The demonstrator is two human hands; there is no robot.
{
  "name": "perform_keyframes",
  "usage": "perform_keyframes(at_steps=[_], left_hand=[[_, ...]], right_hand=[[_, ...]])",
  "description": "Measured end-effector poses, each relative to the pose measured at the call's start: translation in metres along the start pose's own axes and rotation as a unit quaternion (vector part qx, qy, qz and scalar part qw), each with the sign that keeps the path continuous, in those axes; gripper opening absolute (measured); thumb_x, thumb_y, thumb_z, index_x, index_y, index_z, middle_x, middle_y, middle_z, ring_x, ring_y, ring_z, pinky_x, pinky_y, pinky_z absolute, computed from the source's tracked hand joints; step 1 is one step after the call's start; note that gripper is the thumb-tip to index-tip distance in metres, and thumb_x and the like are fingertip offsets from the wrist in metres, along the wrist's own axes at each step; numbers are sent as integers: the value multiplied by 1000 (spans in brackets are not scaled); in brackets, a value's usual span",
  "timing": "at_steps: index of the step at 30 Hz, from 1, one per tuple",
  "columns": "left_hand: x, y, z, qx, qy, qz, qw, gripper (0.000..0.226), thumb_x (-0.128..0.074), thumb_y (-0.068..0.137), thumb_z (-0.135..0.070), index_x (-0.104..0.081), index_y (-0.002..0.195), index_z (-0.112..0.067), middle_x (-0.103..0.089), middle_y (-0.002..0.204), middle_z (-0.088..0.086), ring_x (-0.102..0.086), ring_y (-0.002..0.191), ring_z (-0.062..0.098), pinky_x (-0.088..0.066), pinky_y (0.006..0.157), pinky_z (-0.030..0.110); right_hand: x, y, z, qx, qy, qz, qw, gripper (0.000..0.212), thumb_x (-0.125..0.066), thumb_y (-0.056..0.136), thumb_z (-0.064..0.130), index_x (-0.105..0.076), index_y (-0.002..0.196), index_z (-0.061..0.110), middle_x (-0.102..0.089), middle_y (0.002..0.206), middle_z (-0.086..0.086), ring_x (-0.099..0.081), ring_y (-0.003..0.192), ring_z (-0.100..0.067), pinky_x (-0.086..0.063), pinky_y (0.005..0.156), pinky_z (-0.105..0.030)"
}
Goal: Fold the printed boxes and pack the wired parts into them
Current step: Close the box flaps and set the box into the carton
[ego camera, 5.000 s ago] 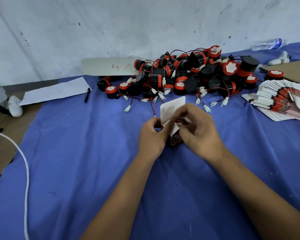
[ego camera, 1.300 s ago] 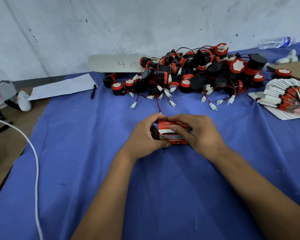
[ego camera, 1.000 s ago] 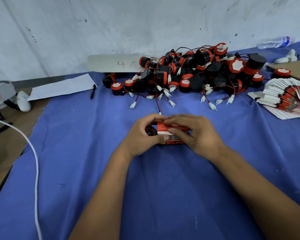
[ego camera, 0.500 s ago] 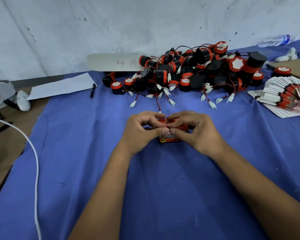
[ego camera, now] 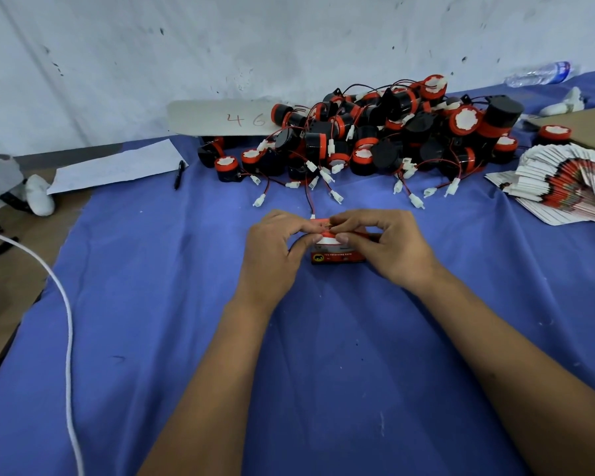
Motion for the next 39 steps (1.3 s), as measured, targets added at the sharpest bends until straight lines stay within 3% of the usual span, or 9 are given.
perform_keyframes(at_steps=[6, 10, 14, 18, 21, 26, 29, 34, 39], left_hand=[[-6, -1, 9, 55, -67, 11, 996, 8, -80, 87, -11, -81, 94, -15, -75, 96, -8, -67, 102, 15, -56, 90, 43], [-6, -2, 9, 59, -99, 36, 993, 14, -85, 85, -15, -82, 98, -21, -76, 106, -12, -65, 113, 13, -57, 93, 39], [-3, -1, -1, 4, -21, 20, 1000, 17, -86, 82, -12, -83, 98, -11, -78, 107, -3, -66, 108, 19, -52, 95, 34], [-3, 0, -8, -27, 20, 10, 999, 13, -85, 81, -6, -82, 94, -6, -79, 105, 2, -66, 103, 25, -51, 94, 29], [-3, -3, -10, -45, 32, 4, 998, 12, -84, 81, -4, -81, 93, -4, -79, 107, 3, -67, 102, 26, -51, 93, 29], [-5, -7, -16, -65, 43, -1, 997, 13, -81, 84, -4, -81, 97, -2, -78, 108, 6, -67, 107, 28, -55, 93, 38], [-5, -9, -2, 7, -14, -8, 1000, 21, -82, 85, -5, -81, 106, -9, -76, 118, 3, -65, 116, 20, -55, 97, 35], [-26, -14, 19, 166, -97, 91, 977, 83, -93, 74, -15, -54, 148, -17, -66, 133, -5, -63, 122, 10, -51, 104, 24], [-14, -11, 17, 198, -243, -20, 949, 67, -84, 81, 1, -53, 136, -21, -68, 130, -1, -66, 120, 8, -58, 95, 27]], right_hand=[[-1, -1, 9, 52, -98, -20, 994, 7, -76, 88, 7, -75, 90, 13, -75, 110, 4, -67, 107, -9, -55, 89, -26], [-3, -3, 11, 85, -131, -38, 987, 4, -79, 86, 10, -78, 89, 12, -75, 106, 4, -65, 109, -12, -55, 92, -36], [-2, -6, 17, 148, -190, -37, 970, 9, -82, 85, 16, -77, 91, 10, -75, 108, 2, -64, 110, -22, -53, 93, -43], [-4, -9, 22, 185, -250, -25, 950, 16, -81, 86, 23, -75, 94, 11, -74, 113, 3, -62, 114, -26, -52, 97, -41], [-7, -11, 27, 211, -262, -28, 941, 13, -79, 87, 20, -72, 91, 9, -73, 111, -1, -62, 112, -26, -44, 107, -28], [-15, -11, 23, 182, -253, -5, 950, 10, -71, 90, 20, -68, 100, 18, -69, 114, 8, -64, 109, -21, -55, 81, -43], [-14, -11, 26, 184, -251, -11, 950, 13, -68, 95, 23, -71, 108, 23, -69, 117, 12, -68, 107, -17, -56, 74, -42], [-12, -14, 26, 166, -247, -53, 953, 17, -70, 95, 32, -72, 111, 30, -70, 118, 17, -69, 104, -11, -57, 72, -41], [-4, -8, 21, 119, -174, -88, 973, 31, -62, 100, 40, -59, 130, 41, -54, 119, 16, -60, 106, -6, -54, 71, -28]])
Point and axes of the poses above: each hand's wrist, its own y-axis towards the middle knuckle, its own x-axis out of the back of the hand, z = x × y, the point moved 8 cm from there along y, towards the middle knuckle
